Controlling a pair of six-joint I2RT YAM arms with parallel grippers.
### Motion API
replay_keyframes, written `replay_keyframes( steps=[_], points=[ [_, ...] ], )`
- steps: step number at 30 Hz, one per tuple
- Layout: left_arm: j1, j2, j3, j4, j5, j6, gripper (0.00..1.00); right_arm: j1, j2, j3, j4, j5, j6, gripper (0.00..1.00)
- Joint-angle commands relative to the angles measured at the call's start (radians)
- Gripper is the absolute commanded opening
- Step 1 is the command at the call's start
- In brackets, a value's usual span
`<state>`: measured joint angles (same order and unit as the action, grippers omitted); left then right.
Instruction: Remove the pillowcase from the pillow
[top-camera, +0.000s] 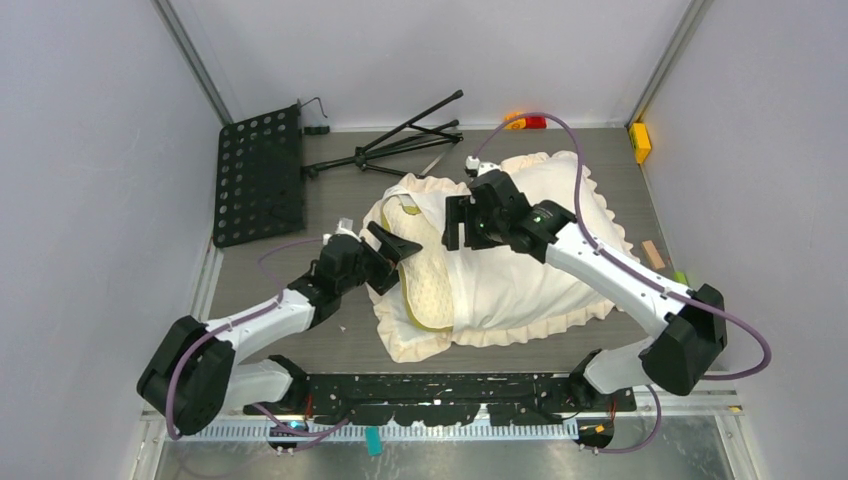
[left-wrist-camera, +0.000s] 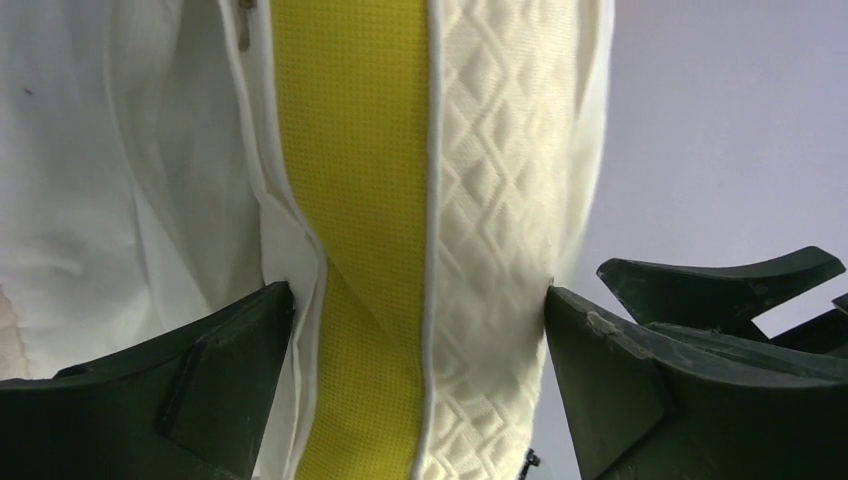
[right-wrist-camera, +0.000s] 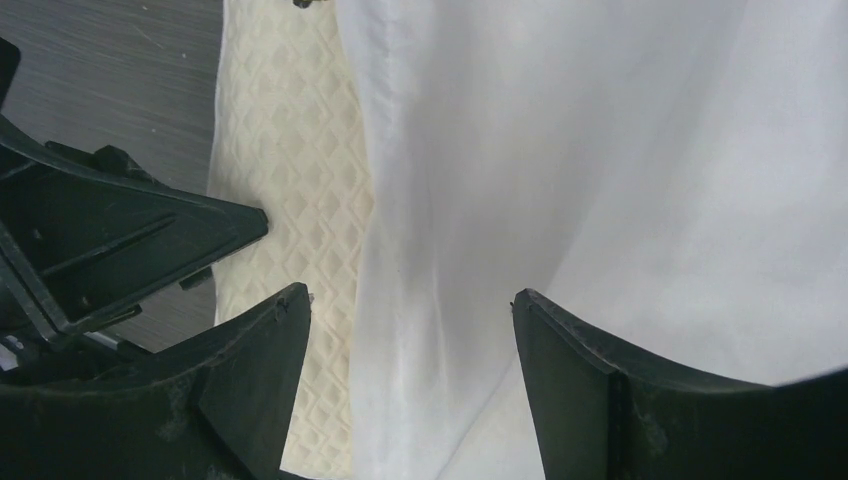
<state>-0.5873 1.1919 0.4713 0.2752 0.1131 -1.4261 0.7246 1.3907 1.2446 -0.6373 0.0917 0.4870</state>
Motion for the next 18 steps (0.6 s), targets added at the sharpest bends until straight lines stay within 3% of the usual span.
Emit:
replay_keyframes(
  steps=[1, 3, 6, 10, 11, 18],
  points=[
    [-0.007, 0.081, 0.044, 0.080, 0.033, 0.056, 0.95, -0.002, 0.052, -0.020, 0.050, -0.028, 0.000, 0.77],
    [-0.008, 0.123, 0.052, 0.134, 0.070, 0.070, 0.80, -0.005, 0.079, -0.023, 0.062, -0.024, 0.007, 0.74],
    [-0.009, 0.131, 0.071, 0.160, 0.094, 0.131, 0.39, -0.024, 0.107, -0.027, 0.063, 0.023, 0.013, 0.64],
    [-0.007, 0.010, 0.171, -0.107, 0.023, 0.285, 0.06, -0.108, 0.107, -0.046, 0.077, 0.096, 0.038, 0.28],
    [-0.008, -0.025, 0.193, -0.161, 0.005, 0.326, 0.01, -0.149, 0.107, -0.051, 0.094, 0.079, 0.042, 0.24],
    [-0.008, -0.149, 0.440, -0.531, 0.050, 0.599, 0.00, -0.226, 0.195, 0.026, 0.097, 0.079, 0.005, 0.13]
  ],
)
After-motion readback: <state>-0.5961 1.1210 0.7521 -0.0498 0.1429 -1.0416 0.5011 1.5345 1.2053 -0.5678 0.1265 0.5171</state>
